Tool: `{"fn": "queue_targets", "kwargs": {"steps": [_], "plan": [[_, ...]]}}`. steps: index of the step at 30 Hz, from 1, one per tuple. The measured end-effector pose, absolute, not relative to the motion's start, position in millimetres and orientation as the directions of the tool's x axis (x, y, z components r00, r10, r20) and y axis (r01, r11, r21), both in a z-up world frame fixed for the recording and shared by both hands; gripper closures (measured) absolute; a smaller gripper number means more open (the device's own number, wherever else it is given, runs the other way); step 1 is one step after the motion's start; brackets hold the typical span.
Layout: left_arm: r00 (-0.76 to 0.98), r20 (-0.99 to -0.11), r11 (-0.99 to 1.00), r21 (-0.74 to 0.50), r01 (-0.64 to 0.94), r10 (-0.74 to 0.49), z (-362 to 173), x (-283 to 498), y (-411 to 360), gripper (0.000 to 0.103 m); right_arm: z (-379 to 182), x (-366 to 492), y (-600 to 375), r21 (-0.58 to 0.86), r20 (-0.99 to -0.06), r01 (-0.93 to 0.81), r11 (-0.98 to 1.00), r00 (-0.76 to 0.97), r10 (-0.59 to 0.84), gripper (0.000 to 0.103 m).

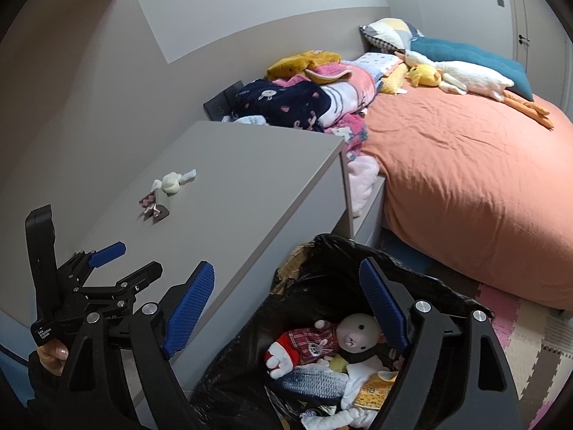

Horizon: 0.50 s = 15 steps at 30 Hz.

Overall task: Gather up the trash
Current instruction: 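Grasp the red-and-white corner piece with the left tool while the right tool moves toward the white foam plush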

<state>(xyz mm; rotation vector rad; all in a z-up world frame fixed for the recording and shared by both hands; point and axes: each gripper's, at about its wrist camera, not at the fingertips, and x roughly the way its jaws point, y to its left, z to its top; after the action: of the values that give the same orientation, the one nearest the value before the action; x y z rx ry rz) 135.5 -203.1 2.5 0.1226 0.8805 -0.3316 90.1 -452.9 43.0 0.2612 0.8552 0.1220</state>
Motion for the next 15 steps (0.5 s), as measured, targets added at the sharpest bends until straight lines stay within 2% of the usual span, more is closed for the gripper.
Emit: {"fn": "queue_targets", "kwargs": {"steps": [15], "plan": [[0.581, -0.788, 0.964, -0.057, 0.259, -0.203, -14, 175, -160, 0.007, 28, 141, -416, 0.286, -0.748, -0.050, 0.957, 0.612, 0.256, 0.019]]}}
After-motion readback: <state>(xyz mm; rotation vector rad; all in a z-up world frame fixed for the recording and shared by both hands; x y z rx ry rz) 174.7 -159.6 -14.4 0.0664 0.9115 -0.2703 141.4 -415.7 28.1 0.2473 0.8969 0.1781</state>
